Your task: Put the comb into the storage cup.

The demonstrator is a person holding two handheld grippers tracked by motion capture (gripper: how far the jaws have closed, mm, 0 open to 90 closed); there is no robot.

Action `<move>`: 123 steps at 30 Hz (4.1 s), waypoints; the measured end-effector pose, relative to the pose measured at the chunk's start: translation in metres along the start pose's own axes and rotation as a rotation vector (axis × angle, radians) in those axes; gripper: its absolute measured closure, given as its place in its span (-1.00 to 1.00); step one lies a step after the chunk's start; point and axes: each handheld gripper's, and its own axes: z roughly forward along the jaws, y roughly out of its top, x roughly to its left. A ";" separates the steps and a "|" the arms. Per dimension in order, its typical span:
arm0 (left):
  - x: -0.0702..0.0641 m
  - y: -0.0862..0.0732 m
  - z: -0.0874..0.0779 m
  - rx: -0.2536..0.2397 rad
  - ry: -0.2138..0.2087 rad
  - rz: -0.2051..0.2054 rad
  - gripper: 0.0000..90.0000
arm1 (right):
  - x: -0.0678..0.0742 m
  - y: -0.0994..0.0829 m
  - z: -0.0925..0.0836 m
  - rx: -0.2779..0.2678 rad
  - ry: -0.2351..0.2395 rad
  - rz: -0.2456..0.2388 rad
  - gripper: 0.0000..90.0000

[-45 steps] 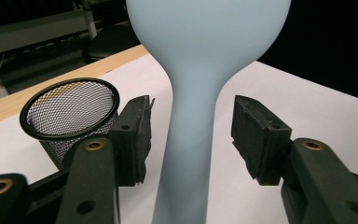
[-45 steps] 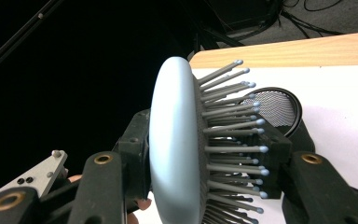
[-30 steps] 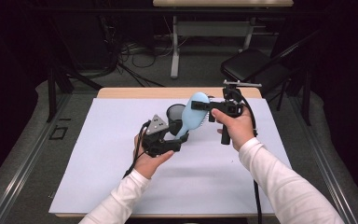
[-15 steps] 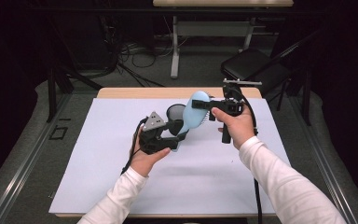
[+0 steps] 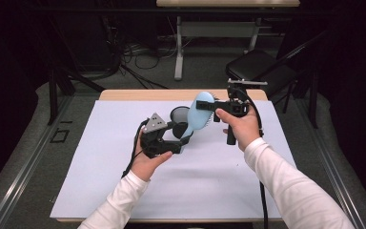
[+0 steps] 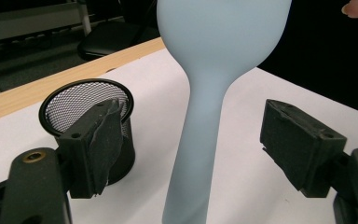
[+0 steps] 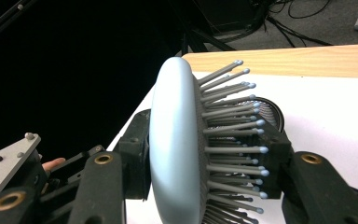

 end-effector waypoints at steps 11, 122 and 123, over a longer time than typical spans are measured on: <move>0.010 0.000 -0.003 -0.022 -0.005 -0.093 -0.64 | 0.003 0.008 -0.001 -0.003 -0.014 -0.013 0.10; 0.060 0.001 -0.034 -0.006 0.116 -0.165 -0.99 | 0.043 0.074 0.057 -0.042 -0.284 -0.261 0.10; 0.060 0.001 -0.034 -0.005 0.115 -0.165 -0.99 | 0.043 0.074 0.058 -0.040 -0.288 -0.264 0.10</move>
